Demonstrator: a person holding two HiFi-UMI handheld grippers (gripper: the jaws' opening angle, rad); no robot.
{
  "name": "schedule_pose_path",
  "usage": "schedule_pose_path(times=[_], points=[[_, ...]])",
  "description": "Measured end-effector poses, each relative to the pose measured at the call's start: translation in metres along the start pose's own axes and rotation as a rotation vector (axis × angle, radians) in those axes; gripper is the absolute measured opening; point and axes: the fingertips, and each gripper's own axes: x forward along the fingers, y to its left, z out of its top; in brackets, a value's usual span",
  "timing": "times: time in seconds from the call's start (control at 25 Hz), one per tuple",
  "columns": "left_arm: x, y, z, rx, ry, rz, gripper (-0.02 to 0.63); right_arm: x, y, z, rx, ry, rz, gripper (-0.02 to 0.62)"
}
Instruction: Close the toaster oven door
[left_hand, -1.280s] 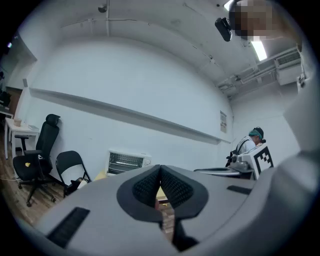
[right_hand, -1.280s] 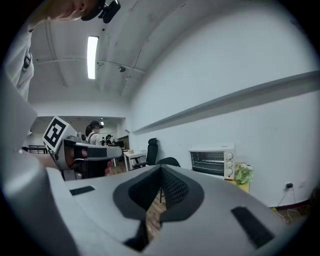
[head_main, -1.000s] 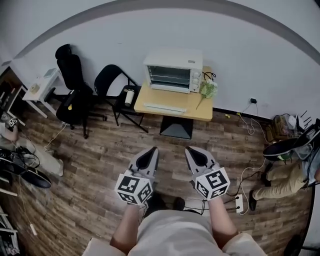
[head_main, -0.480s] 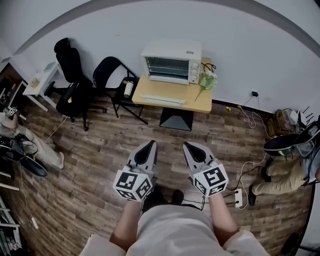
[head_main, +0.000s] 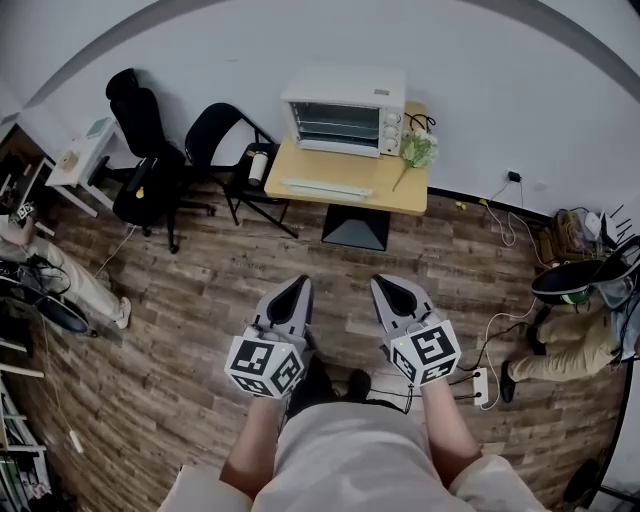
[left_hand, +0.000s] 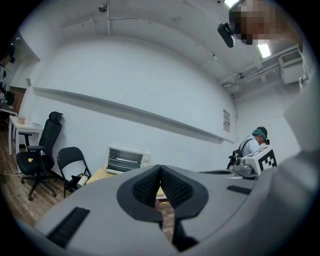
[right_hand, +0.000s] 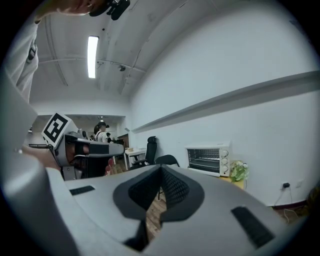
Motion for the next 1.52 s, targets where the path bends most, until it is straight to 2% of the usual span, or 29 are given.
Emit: schedule_pose_path(times=[0.12, 0.6, 1.04, 1.52], points=[[0.007, 0.008, -0.001, -0.005, 0.004, -0.003, 0.008, 0.01, -0.002, -0.003, -0.026, 0.019, -0.001, -0.002], [0.048, 0.063, 0.01, 0.014, 0.036, -0.087, 0.008, 0.088, -0.011, 0.009, -0.013, 0.04, -0.028, -0.002], [0.105, 0.125, 0.028, 0.054, 0.06, -0.178, 0.008, 0.165, -0.029, 0.022, -0.01, 0.076, -0.099, -0.002], [0.133, 0.181, 0.036, 0.073, 0.098, -0.282, 0.008, 0.224, -0.029, 0.026, 0.038, 0.088, -0.183, -0.002]])
